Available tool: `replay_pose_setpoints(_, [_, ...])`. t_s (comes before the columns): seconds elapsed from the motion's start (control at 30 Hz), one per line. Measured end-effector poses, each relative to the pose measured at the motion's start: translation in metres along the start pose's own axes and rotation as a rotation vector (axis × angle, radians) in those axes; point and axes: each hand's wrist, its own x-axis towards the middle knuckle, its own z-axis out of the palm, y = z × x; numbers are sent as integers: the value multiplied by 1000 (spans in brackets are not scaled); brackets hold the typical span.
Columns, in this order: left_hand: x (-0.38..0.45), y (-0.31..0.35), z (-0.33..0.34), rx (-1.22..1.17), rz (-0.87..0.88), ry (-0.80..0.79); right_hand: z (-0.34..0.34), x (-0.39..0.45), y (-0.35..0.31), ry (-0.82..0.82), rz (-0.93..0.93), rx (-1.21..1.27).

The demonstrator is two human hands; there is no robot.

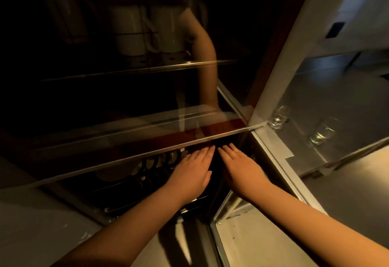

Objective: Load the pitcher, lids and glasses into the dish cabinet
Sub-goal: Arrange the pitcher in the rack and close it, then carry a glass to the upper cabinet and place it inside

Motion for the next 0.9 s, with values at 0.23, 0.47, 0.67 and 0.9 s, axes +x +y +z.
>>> replay_pose_setpoints(0.23, [27, 55, -24, -17, 300, 65, -56, -78, 29, 220, 56, -74])
replay_pose_setpoints(0.47, [70, 108, -26, -32, 442, -11, -44, -118, 73, 212, 197, 77])
replay_pose_setpoints(0.67, [114, 129, -10, 73, 389, -251, -39, -116, 106, 281, 295, 141])
replay_pose_setpoints(0.9, [178, 143, 3, 51, 343, -374, -27, -100, 177, 263, 409, 205])
